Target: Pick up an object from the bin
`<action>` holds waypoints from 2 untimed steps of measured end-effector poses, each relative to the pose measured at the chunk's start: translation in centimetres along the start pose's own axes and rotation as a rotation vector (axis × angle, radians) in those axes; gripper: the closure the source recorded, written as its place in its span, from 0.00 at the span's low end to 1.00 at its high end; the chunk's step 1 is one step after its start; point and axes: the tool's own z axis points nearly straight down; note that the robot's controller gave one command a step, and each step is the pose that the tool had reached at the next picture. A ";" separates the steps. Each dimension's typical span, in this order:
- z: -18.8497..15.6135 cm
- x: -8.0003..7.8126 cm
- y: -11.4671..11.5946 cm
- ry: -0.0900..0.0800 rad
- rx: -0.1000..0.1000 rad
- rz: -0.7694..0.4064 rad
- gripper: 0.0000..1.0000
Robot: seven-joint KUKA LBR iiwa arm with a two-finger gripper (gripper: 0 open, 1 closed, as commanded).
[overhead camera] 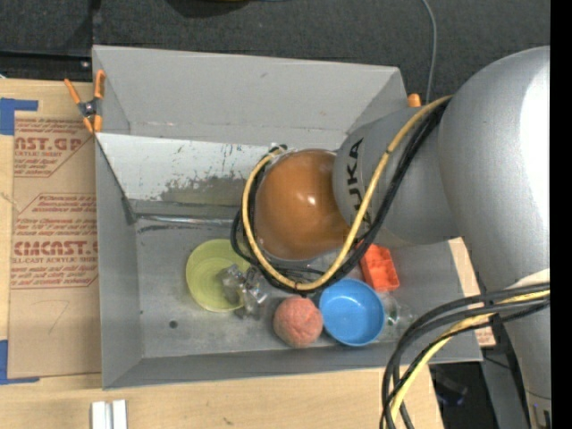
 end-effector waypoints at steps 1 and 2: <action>0.0 0.1 -0.2 -0.001 0.001 0.004 1.00; -0.3 0.2 -0.2 0.003 0.000 0.005 1.00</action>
Offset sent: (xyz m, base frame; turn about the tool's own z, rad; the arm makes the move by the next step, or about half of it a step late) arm 0.0000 -0.0001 0.0640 0.0000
